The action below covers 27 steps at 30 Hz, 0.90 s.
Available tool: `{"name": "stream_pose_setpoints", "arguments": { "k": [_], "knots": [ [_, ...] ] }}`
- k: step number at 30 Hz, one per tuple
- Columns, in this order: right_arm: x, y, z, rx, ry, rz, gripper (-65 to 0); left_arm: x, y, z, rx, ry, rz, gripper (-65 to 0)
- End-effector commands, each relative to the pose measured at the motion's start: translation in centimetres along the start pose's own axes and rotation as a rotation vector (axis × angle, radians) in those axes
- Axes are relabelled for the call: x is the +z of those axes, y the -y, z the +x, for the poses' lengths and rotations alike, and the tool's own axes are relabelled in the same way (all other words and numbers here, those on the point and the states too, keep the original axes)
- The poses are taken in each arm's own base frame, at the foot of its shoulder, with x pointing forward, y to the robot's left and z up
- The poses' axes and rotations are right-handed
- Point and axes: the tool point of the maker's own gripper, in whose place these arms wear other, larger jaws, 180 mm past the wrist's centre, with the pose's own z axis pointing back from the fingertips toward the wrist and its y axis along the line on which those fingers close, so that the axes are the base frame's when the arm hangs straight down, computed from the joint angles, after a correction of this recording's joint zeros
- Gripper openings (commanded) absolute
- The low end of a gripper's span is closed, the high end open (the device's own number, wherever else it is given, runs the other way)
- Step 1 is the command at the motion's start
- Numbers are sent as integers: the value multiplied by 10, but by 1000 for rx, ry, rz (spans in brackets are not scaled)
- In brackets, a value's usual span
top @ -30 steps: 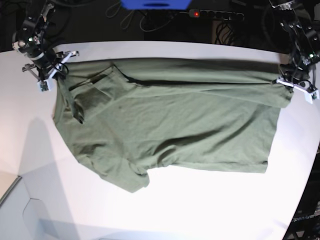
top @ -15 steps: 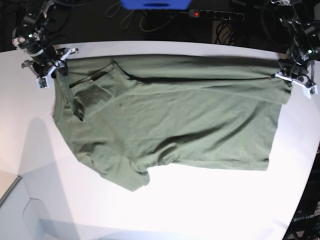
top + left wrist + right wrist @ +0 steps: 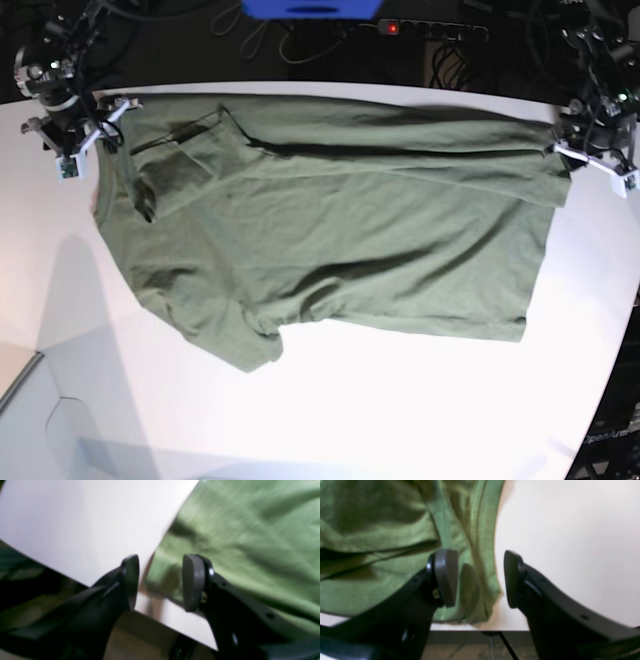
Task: Layout the t-shirt on the table in an organized manner, then fold the t-shirt properly
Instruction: 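Pull the shirt edge taut with both grippers, smoothing the body, then release the edge and grasp the shirt's hem corners with both grippers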
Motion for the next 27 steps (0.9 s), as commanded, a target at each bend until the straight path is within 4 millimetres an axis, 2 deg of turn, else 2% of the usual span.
{"name": "stream_pose_setpoints", "arguments": {
  "k": [1, 6, 12, 14, 16, 18, 21, 23, 27],
  "knots": [
    [3, 4, 7, 1, 30, -12, -348, 7, 0, 17, -7, 59, 4, -371],
    [-2, 8, 35, 8, 88, -24, -348, 24, 3, 56, 13, 186, 6, -371],
    [-10, 23, 109, 51, 235, -45, -332, 27, 24, 118, 69, 334, -39, -368],
    [-25, 22, 134, 72, 264, -15, -302, 22, 32, 132, 95, 358, -59, -350],
    [-50, 21, 158, 70, 268, 33, -265, 11, 40, 146, 144, 365, -87, -316],
    [-78, 23, 170, 68, 225, 76, -233, 0, 45, 157, 181, 362, -110, -281],
    [-111, 29, 192, 42, 176, 115, -225, -19, 54, 170, 233, 340, -144, -247],
    [-125, 31, 209, 19, 179, 138, -225, -30, 60, 177, 265, 322, -165, -239],
    [-140, 23, 220, -24, 192, 196, -225, -45, 68, 186, 307, 293, -193, -240]
  ]
}}
